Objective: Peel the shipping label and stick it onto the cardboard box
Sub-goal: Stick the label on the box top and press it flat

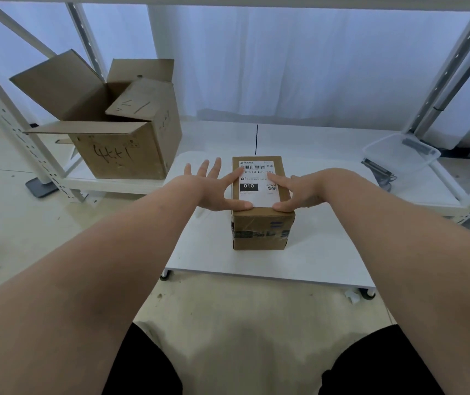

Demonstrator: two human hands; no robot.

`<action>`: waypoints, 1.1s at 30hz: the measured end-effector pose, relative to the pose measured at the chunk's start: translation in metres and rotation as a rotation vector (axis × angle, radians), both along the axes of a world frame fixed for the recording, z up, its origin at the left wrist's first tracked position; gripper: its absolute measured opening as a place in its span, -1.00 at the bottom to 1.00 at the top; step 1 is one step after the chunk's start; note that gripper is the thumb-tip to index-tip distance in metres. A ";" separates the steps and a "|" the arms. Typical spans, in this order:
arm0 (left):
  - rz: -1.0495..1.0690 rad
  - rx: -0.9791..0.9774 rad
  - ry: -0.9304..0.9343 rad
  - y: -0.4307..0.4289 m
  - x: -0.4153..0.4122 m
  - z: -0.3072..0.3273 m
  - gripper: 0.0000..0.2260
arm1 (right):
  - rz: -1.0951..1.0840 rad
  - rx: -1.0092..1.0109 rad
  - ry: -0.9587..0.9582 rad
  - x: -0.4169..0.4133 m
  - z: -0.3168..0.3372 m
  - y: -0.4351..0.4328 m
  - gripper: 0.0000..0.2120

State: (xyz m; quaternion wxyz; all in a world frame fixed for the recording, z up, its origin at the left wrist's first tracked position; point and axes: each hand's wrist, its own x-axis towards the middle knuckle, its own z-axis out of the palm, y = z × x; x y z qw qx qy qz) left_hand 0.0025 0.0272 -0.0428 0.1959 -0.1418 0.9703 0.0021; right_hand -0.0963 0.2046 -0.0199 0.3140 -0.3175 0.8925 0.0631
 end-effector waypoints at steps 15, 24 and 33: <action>-0.158 0.062 0.346 0.031 -0.029 -0.025 -0.52 | -0.011 -0.430 0.344 0.013 -0.038 -0.018 -0.54; -0.083 0.003 0.188 0.019 -0.042 -0.016 -0.37 | -0.008 -0.297 0.304 -0.002 -0.028 -0.021 -0.52; 0.109 0.109 0.287 0.011 -0.046 -0.021 -0.10 | -0.010 -0.503 0.500 -0.008 -0.034 -0.025 -0.59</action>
